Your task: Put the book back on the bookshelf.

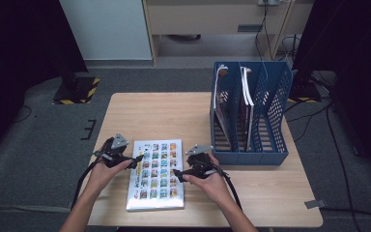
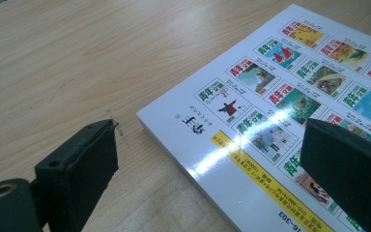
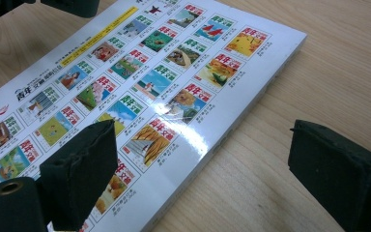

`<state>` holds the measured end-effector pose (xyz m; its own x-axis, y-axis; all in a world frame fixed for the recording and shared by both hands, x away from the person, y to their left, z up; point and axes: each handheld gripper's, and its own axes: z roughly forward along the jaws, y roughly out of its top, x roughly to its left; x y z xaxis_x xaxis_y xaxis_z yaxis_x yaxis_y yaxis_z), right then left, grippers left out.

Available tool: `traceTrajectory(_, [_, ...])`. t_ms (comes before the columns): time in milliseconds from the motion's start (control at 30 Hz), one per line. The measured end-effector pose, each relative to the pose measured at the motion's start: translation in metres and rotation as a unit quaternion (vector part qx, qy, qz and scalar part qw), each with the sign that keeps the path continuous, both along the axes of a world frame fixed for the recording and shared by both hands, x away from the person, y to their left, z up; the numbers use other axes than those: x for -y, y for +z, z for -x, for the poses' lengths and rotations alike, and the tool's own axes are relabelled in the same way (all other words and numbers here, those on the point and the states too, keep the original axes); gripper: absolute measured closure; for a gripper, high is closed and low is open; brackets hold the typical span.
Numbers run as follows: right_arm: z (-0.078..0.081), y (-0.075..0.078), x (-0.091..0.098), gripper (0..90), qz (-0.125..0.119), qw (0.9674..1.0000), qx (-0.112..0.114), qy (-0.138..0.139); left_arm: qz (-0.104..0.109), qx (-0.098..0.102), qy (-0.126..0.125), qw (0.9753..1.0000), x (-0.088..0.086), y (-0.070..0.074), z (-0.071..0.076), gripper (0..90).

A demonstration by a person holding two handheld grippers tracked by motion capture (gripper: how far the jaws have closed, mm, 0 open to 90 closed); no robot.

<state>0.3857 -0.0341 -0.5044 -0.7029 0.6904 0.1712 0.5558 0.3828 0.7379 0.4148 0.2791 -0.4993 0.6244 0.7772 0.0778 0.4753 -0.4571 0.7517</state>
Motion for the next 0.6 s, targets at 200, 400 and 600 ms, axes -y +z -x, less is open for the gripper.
traceTrajectory(200, [-0.005, -0.005, -0.004, 10.1, -0.001, 1.0000, 0.000, -0.001, -0.002, 0.000, -0.002, 1.0000, 0.002, 0.000, -0.001, 5.8])
traceTrajectory(400, [-0.008, -0.011, -0.009, 10.1, 0.014, 0.9998, -0.012, -0.012, 0.006, -0.001, 0.006, 1.0000, -0.001, 0.001, -0.005, 5.9])
traceTrajectory(600, [-0.009, -0.017, -0.012, 10.1, 0.028, 0.9994, -0.012, -0.015, -0.001, -0.005, 0.008, 1.0000, -0.002, 0.000, -0.010, 5.9])
